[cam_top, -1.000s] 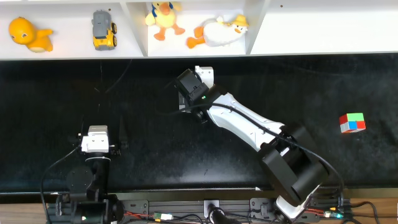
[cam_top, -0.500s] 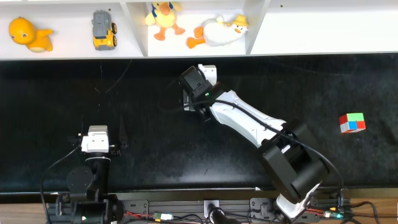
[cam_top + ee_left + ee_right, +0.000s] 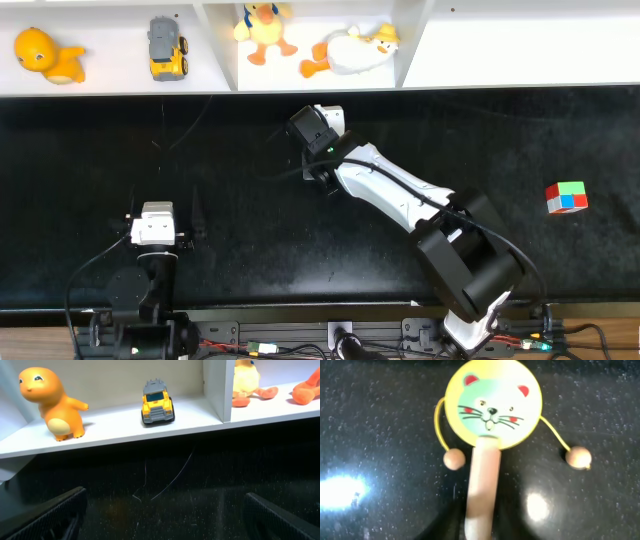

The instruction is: Store Toys

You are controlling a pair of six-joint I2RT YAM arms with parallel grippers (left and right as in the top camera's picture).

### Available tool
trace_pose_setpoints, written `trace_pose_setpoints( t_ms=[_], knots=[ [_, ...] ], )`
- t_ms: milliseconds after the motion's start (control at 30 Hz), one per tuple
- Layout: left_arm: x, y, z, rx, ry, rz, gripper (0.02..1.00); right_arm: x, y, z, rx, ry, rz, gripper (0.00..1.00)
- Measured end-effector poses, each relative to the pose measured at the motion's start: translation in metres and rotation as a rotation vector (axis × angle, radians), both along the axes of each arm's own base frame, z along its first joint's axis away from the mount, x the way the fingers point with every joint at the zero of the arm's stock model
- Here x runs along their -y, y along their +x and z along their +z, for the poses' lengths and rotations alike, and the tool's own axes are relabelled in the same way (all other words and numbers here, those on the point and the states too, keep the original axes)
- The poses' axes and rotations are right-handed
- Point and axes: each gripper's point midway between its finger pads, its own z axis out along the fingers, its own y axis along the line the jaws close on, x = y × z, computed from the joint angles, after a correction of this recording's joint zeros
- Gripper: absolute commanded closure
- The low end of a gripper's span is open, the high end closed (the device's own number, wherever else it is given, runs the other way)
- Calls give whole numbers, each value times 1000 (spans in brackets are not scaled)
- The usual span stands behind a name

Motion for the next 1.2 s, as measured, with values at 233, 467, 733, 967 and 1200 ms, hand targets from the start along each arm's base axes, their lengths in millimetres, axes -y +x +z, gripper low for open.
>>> trace_pose_setpoints(
  t_ms=[233, 467, 733, 967, 1200],
  knots=[
    [0, 0, 0, 0, 0, 0, 20, -2, 0, 1, 1, 6, 1, 958],
    [0, 0, 0, 0, 0, 0, 20, 4, -19, 1, -54, -43, 20, 956],
    [0, 0, 0, 0, 0, 0, 20, 44, -43, 36, -71, -140, -5, 956],
    [0, 0, 0, 0, 0, 0, 20, 110, -48, 79, 37, -93, -148, 956],
    [0, 0, 0, 0, 0, 0, 20, 177, -52, 114, 124, -72, -274, 958]
  ],
)
